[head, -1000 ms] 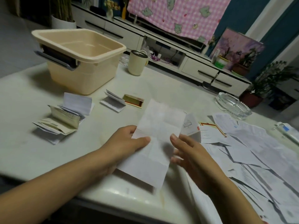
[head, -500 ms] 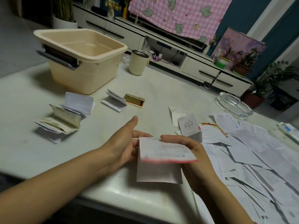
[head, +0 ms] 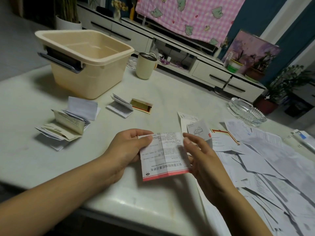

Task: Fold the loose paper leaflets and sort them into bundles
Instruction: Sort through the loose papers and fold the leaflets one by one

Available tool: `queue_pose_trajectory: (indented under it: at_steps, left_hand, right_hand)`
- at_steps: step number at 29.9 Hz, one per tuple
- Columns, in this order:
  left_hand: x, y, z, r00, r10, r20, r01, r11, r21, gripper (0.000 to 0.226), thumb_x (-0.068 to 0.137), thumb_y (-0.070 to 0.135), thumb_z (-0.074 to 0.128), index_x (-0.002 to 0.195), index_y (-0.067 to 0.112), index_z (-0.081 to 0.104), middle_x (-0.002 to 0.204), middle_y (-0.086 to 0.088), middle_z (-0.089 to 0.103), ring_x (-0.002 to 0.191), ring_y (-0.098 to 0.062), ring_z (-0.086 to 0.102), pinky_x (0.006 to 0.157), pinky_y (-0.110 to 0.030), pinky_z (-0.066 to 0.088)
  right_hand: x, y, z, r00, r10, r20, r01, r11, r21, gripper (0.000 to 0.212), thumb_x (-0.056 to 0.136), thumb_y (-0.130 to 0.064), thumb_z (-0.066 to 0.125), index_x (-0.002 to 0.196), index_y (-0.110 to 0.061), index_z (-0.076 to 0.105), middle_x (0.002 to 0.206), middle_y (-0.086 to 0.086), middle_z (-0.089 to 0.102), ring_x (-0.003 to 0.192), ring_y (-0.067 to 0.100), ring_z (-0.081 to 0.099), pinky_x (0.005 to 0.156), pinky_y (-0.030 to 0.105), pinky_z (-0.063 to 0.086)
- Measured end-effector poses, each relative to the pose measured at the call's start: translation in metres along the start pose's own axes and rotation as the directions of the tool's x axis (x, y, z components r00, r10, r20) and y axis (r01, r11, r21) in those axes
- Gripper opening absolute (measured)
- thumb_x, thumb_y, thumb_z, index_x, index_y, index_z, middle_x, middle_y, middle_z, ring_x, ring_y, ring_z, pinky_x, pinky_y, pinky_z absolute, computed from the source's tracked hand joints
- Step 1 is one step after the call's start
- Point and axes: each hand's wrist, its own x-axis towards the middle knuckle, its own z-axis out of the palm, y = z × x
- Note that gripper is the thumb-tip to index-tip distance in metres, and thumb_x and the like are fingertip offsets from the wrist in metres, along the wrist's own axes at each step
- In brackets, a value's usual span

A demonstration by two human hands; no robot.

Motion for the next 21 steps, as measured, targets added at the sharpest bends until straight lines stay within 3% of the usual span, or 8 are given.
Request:
queue_pose_trajectory:
  at_steps: [4, 8, 11, 13, 15, 17, 19, 21]
  left_hand:
    - [0.0, 0.0, -0.002, 0.995, -0.016, 0.098, 0.016, 1.0, -0.003, 0.011, 0.083, 0.004, 0.065, 0.091, 0.011, 0.064, 0.083, -0.007, 0.073, 0.072, -0.017, 0.069, 0.058, -0.022, 0.056]
    - [-0.002, -0.003, 0.0, 0.968, -0.021, 0.25, -0.019, 0.988, 0.154, 0.019, 0.08, 0.004, 0.068, 0.099, 0.007, 0.067, 0.092, -0.011, 0.074, 0.085, -0.024, 0.07, 0.071, -0.028, 0.058]
    - [-0.003, -0.005, 0.003, 0.974, 0.07, 0.216, -0.106, 0.982, 0.157, 0.013, 0.082, 0.014, 0.067, 0.094, 0.008, 0.07, 0.088, -0.007, 0.074, 0.079, -0.016, 0.069, 0.065, -0.021, 0.054]
    - [-0.002, -0.004, 0.003, 0.974, 0.116, 0.193, -0.141, 0.982, 0.125, 0.013, 0.082, 0.017, 0.067, 0.093, 0.013, 0.072, 0.09, -0.004, 0.074, 0.081, -0.014, 0.069, 0.072, -0.023, 0.054]
    - [-0.001, -0.002, 0.003, 0.97, 0.149, 0.191, -0.167, 0.983, 0.079, 0.014, 0.079, 0.017, 0.069, 0.093, 0.019, 0.072, 0.104, 0.0, 0.072, 0.094, -0.016, 0.068, 0.087, -0.029, 0.053]
    - [-0.002, -0.001, 0.004, 0.966, 0.163, 0.201, -0.178, 0.982, 0.056, 0.015, 0.078, 0.016, 0.069, 0.091, 0.023, 0.071, 0.11, 0.003, 0.07, 0.1, -0.016, 0.066, 0.091, -0.029, 0.051]
    - [-0.003, -0.002, 0.005, 0.963, 0.167, 0.213, -0.181, 0.982, 0.047, 0.014, 0.079, 0.012, 0.069, 0.092, 0.018, 0.07, 0.102, -0.002, 0.072, 0.095, -0.019, 0.068, 0.086, -0.028, 0.053]
    - [-0.003, -0.003, 0.005, 0.961, 0.21, 0.177, -0.223, 0.973, 0.056, 0.016, 0.08, 0.007, 0.068, 0.094, 0.011, 0.064, 0.091, -0.007, 0.072, 0.083, -0.02, 0.068, 0.074, -0.025, 0.055]
  right_hand:
    - [-0.002, 0.006, 0.001, 0.999, -0.05, -0.012, 0.048, 0.991, -0.127, 0.034, 0.089, -0.006, 0.058, 0.118, -0.024, 0.053, 0.066, -0.006, 0.064, 0.073, 0.008, 0.067, 0.065, 0.025, 0.05]
    - [-0.003, 0.003, 0.002, 0.977, -0.196, -0.081, 0.171, 0.954, -0.246, 0.025, 0.088, -0.007, 0.06, 0.106, -0.023, 0.058, 0.087, 0.0, 0.065, 0.072, 0.005, 0.065, 0.055, 0.013, 0.048]
    - [-0.006, 0.002, 0.002, 0.908, -0.414, -0.067, 0.329, 0.801, -0.499, 0.011, 0.087, -0.031, 0.06, 0.097, -0.027, 0.062, 0.102, -0.008, 0.063, 0.087, 0.002, 0.059, 0.069, 0.011, 0.046]
    - [-0.011, 0.001, 0.003, 0.894, -0.447, 0.032, 0.385, 0.729, -0.566, 0.025, 0.081, -0.05, 0.055, 0.097, -0.033, 0.062, 0.102, -0.017, 0.062, 0.096, 0.0, 0.057, 0.076, 0.014, 0.045]
    - [-0.016, 0.0, 0.007, 0.923, -0.363, 0.127, 0.374, 0.774, -0.511, 0.027, 0.08, -0.047, 0.059, 0.103, -0.032, 0.061, 0.102, -0.018, 0.064, 0.098, -0.001, 0.058, 0.079, 0.016, 0.048]
    - [-0.018, 0.002, 0.013, 0.923, -0.316, 0.219, 0.382, 0.817, -0.433, 0.02, 0.086, -0.028, 0.064, 0.106, -0.027, 0.061, 0.1, -0.011, 0.067, 0.092, 0.004, 0.063, 0.077, 0.018, 0.051]
    - [-0.017, 0.005, 0.017, 0.935, -0.288, 0.207, 0.348, 0.857, -0.38, 0.02, 0.088, -0.011, 0.061, 0.102, -0.024, 0.062, 0.094, -0.002, 0.07, 0.085, 0.013, 0.065, 0.074, 0.028, 0.055]
    - [-0.016, 0.004, 0.018, 0.971, -0.192, 0.144, 0.225, 0.937, -0.266, 0.022, 0.088, 0.0, 0.057, 0.096, -0.019, 0.065, 0.087, 0.007, 0.071, 0.075, 0.019, 0.064, 0.069, 0.038, 0.057]
